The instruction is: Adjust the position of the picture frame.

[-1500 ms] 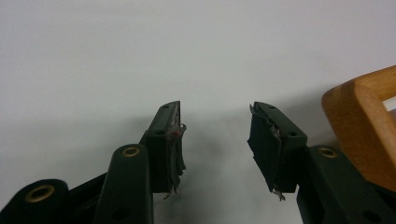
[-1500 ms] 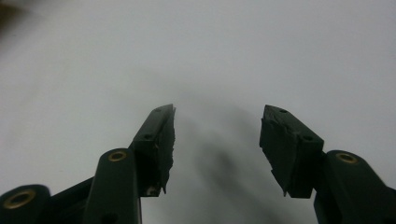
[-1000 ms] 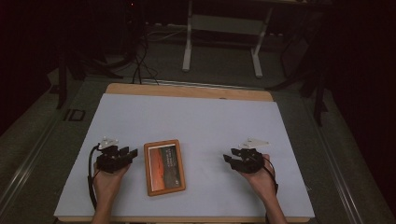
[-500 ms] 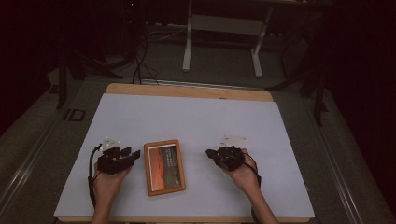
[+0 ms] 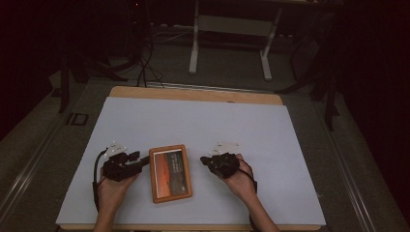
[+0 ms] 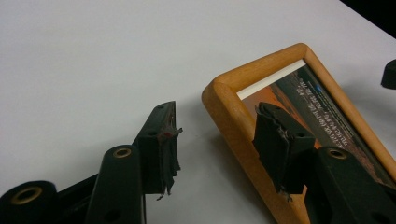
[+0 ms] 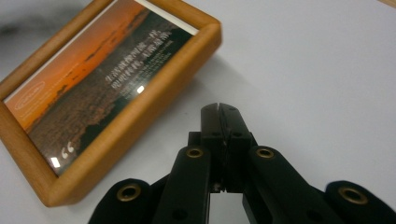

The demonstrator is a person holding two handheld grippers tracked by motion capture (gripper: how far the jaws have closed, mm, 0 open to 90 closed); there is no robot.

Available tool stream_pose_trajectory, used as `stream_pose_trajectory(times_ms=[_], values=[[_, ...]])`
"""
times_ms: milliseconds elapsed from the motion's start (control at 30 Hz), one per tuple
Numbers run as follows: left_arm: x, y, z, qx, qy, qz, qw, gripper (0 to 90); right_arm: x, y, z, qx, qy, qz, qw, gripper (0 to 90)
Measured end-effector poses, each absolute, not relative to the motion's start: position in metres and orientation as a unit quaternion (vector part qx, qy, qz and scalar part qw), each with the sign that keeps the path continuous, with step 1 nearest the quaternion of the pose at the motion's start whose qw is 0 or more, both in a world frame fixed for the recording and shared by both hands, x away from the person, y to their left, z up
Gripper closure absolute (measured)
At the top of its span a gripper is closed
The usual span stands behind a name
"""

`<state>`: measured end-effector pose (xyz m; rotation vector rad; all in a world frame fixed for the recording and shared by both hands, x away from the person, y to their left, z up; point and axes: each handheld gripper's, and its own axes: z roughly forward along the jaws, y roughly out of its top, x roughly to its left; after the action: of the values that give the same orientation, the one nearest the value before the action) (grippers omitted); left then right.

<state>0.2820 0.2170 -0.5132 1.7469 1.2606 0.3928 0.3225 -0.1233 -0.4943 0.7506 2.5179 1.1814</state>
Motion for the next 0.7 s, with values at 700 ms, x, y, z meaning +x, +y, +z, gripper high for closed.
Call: stream_pose_trajectory(times_ms=[700], values=[[0.279,0.214,-0.509,0.710,0.503,0.138,0.474,46.7,0.308,-0.079,-0.503,0.213,0.874,0.421,0.114,89.9]])
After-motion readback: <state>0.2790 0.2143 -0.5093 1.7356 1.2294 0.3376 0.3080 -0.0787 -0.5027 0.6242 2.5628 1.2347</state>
